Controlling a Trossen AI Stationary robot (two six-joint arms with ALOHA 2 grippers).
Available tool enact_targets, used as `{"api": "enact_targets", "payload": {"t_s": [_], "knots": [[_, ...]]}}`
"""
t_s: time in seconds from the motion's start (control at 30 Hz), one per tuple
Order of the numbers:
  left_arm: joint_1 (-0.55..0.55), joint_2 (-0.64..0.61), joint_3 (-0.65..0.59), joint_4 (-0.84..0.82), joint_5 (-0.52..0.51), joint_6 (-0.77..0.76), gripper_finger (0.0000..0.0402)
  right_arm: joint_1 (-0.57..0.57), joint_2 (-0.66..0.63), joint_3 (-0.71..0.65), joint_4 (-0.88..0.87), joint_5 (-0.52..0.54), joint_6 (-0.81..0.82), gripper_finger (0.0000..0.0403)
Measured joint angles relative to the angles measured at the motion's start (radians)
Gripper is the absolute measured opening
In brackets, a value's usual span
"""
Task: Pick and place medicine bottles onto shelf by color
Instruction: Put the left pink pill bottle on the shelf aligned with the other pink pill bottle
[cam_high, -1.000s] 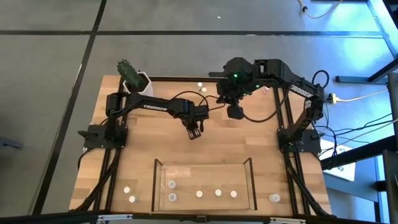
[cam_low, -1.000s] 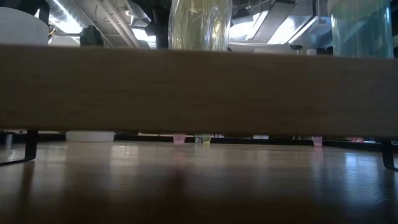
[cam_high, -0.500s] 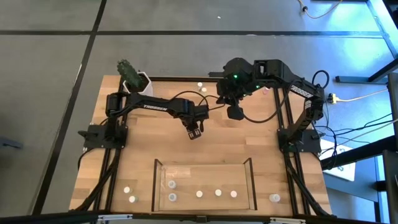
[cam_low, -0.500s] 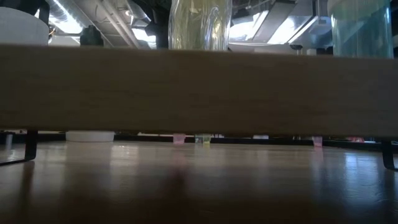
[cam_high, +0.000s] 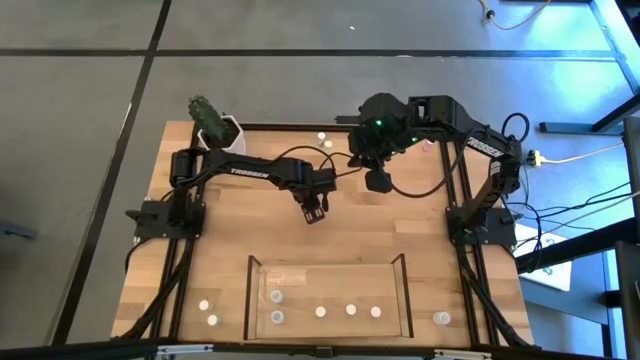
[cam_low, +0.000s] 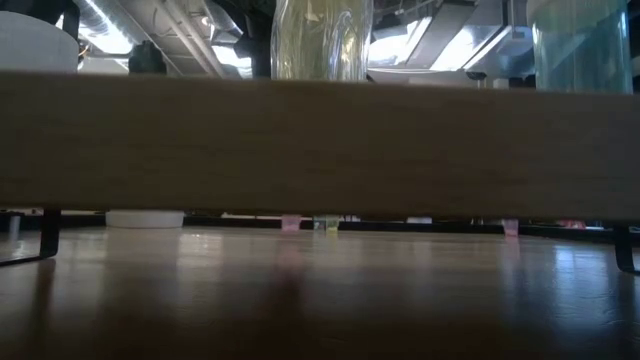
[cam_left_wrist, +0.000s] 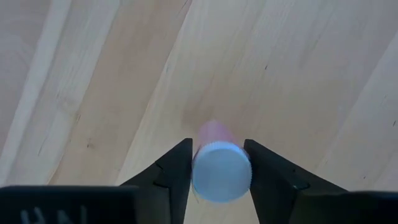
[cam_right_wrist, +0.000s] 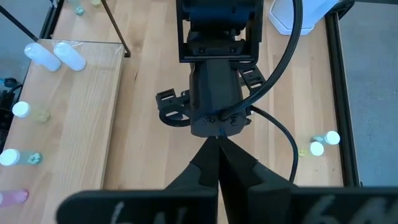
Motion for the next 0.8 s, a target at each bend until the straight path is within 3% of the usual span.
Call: {"api": "enact_targets", "payload": {"t_s": [0.5,0.8], "knots": [[0.0,-0.004,0.0,-0.016,0.001,-0.037,0.0153,0.0,0.0,0.0,0.0,0.0,0.0,0.0004],[0.001,-0.111,0.0,-0.033,-0.025,-0.055,0.0155,0.0,0.0,0.0,-0.005,0.0,-0.004,0.0004]]}}
